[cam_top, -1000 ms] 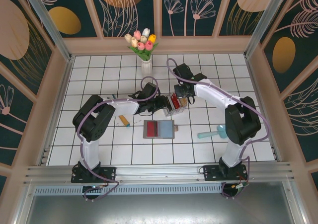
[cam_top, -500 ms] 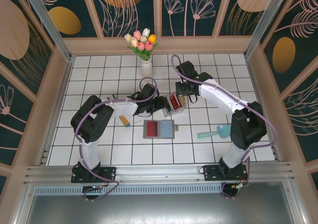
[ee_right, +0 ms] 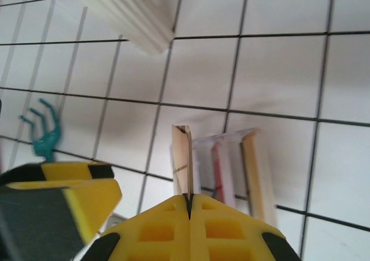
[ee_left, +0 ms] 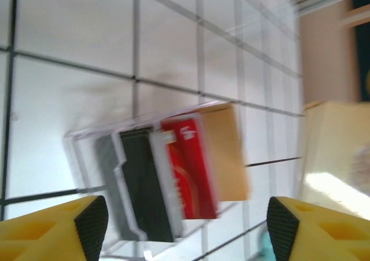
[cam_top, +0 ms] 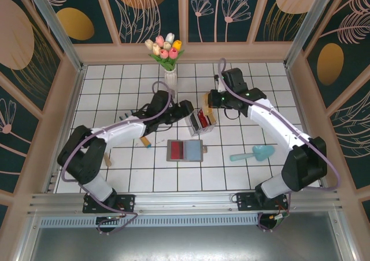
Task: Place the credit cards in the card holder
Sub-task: Pick up several credit cards from the storage box.
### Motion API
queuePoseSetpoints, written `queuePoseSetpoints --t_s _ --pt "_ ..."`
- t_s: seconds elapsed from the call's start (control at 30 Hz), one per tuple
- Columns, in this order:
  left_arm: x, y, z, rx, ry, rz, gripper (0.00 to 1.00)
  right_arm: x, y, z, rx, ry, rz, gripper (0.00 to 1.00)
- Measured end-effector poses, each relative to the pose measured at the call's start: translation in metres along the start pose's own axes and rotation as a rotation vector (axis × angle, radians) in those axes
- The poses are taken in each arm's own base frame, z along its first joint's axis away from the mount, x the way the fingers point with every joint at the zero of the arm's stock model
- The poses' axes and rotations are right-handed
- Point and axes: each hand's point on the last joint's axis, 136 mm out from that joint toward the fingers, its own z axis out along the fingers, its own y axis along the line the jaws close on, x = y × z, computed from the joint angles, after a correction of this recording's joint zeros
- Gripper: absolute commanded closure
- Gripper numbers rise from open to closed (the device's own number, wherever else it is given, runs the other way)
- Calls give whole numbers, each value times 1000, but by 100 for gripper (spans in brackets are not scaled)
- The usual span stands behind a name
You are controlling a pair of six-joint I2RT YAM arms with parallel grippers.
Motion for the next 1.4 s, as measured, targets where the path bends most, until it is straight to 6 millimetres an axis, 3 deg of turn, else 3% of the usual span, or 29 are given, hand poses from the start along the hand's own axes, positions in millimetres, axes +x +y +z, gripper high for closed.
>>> queuePoseSetpoints --t_s 0.17,0.43,0.53,0.67,0.87,1.07,1.27,1.33,1.4 --pt "-18 -19 -23 207 -17 -61 15 5 19 -11 -152 2 53 100" --pt "-14 -74 -34 509 75 -77 17 -1 55 -28 -381 -21 102 100" --pt "-11 -85 -41 585 103 -83 26 -3 61 -30 -428 -23 116 100" --pt "-7 -98 -51 660 128 -79 54 -4 64 -29 -472 -29 141 100" --pt "-2 -92 -53 665 147 -103 79 -3 66 -27 -508 -33 160 95" --pt "-1 -95 -56 686 152 -101 85 3 66 -26 -528 -13 170 68" --pt "0 -99 -59 705 161 -102 84 6 71 -27 -560 5 144 68" --pt "0 -99 -60 709 164 -102 80 8 73 -27 -575 17 140 78" --pt "1 -100 -61 713 168 -109 78 9 75 -27 -588 22 136 82"
